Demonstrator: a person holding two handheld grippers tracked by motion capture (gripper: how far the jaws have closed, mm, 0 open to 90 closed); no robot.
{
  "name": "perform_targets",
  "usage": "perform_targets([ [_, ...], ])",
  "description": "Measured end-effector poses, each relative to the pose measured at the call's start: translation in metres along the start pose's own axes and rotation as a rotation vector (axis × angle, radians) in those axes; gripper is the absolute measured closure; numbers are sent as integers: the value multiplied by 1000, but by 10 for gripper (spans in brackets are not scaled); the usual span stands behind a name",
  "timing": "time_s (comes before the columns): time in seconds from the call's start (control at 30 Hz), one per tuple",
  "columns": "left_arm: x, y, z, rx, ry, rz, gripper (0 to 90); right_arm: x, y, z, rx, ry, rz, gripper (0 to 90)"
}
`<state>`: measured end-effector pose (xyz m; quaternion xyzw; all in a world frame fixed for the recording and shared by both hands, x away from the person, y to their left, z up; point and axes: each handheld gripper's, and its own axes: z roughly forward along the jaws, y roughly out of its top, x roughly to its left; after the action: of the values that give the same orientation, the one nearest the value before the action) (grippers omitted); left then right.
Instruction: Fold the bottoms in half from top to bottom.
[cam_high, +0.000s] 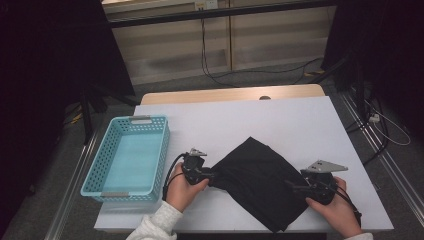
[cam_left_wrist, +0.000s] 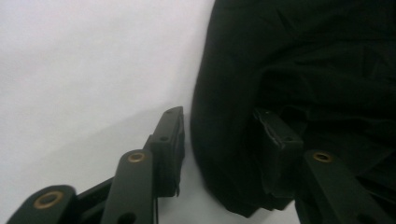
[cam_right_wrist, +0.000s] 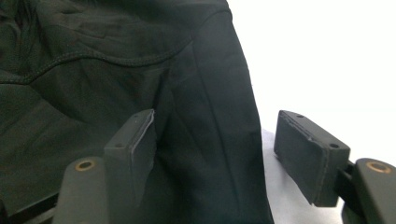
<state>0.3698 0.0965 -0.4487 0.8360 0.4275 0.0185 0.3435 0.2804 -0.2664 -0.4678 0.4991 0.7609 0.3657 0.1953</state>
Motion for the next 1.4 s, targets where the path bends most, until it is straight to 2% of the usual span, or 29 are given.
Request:
perform_targets([
  [0.03, -1, 0, 0, 9, -17, -16, 632, 0, 0, 0, 0, 0, 0, 288],
  [0.13, 0, 0, 1, 23, -27, -38, 757, 0, 0, 0, 0, -1, 0, 286],
  [0.17, 2, 0, 2, 30, -46, -51, 797, 0, 0, 0, 0, -1, 1, 286],
  [0.2, 2, 0, 2, 25, -55, -66, 817, 0, 0, 0, 0, -1, 1, 286],
  [0.33, 10, 6, 0, 55, -74, -79, 875, 1, 0, 0, 0, -11, 5, 245],
  [0.43, 17, 13, -1, 42, -63, -76, 885, 0, 1, 0, -1, -14, 21, 207],
  [0.53, 26, 20, -1, 18, -63, -105, 886, 2, 4, -3, -29, -8, 38, 191],
  [0.57, 29, 22, -2, 12, -55, -100, 885, 3, 5, -4, -39, -4, 41, 185],
  [0.7, 40, 31, 0, -6, -46, -137, 886, 11, 6, -6, -51, -17, 21, 183],
  [0.87, 52, 36, 3, -11, -2, -140, 886, 17, 8, -10, -66, -30, 52, 176],
  [1.03, 49, 39, 3, -5, -9, -132, 885, 28, 7, -2, -29, 0, 39, 183],
  [1.13, 48, 38, 1, -2, -6, -127, 885, 31, 4, 4, 13, 0, 24, 194],
  [1.23, 48, 38, 1, 5, -4, -117, 884, 33, 1, 4, 12, -4, 30, 222],
  [1.4, 50, 38, 1, 7, -4, -125, 884, 38, -2, 1, 20, -25, 25, 276],
])
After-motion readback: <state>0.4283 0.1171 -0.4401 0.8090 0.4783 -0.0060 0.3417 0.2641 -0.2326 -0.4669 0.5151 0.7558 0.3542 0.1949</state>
